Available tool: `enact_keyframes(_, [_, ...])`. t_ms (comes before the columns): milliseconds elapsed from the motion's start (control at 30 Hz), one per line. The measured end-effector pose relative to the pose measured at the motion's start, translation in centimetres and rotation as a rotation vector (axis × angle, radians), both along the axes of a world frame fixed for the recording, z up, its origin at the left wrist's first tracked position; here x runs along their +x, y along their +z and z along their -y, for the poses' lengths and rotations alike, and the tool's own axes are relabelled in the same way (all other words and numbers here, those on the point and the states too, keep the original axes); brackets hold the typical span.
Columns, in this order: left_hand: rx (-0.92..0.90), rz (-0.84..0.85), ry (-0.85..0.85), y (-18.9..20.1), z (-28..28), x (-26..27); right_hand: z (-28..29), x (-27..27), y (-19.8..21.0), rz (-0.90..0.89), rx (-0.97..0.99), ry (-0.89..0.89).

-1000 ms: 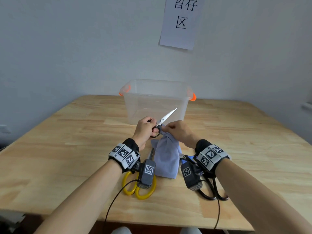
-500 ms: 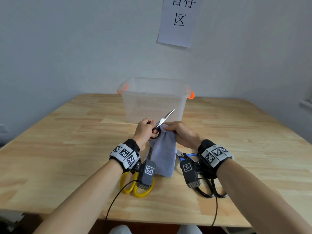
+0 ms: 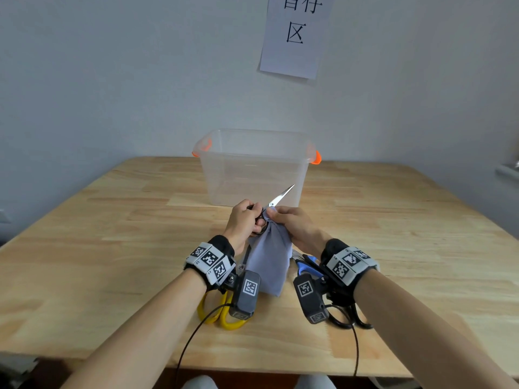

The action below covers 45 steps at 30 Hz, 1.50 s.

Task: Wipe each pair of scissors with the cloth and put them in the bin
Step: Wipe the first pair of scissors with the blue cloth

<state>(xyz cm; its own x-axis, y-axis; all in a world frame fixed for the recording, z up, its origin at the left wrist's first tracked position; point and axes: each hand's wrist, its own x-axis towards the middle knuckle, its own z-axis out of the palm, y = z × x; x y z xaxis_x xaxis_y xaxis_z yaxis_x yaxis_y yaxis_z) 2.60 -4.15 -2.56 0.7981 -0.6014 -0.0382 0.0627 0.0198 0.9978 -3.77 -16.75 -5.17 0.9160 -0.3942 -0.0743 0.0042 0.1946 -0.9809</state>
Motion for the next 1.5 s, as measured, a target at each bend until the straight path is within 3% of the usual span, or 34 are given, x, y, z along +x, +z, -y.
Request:
enact_keyframes(200, [-0.018,0.010,0.017,0.0,0.1,-0.1,0.5,-0.4,0.1,-0.020,-0.168,-0.012])
enact_keyframes(433, [0.005,0.028,0.057,0.0,0.3,0.1,0.1,-0.9,1.1,0.051,0.051,0.161])
enact_keyframes(533, [0.009,0.015,0.060,0.0,0.3,0.3,0.3,-1.2,1.2,0.060,0.056,0.228])
enact_keyframes(667, [0.008,-0.002,0.055,-0.1,0.2,0.3,0.4,-0.9,0.7,0.044,0.017,0.119])
enact_keyframes(933, [-0.006,-0.056,0.037,-0.3,0.1,-0.3,0.3,-0.6,-0.8,0.018,-0.301,-0.064])
enact_keyframes(1167, [0.014,-0.047,0.043,-0.3,0.4,-0.4,-0.6,-0.3,-1.0,0.047,-0.205,-0.204])
enact_keyframes(1500, [-0.020,-0.047,0.094,-0.4,0.4,-0.1,-1.3,0.1,-0.8,0.046,-0.047,-0.185])
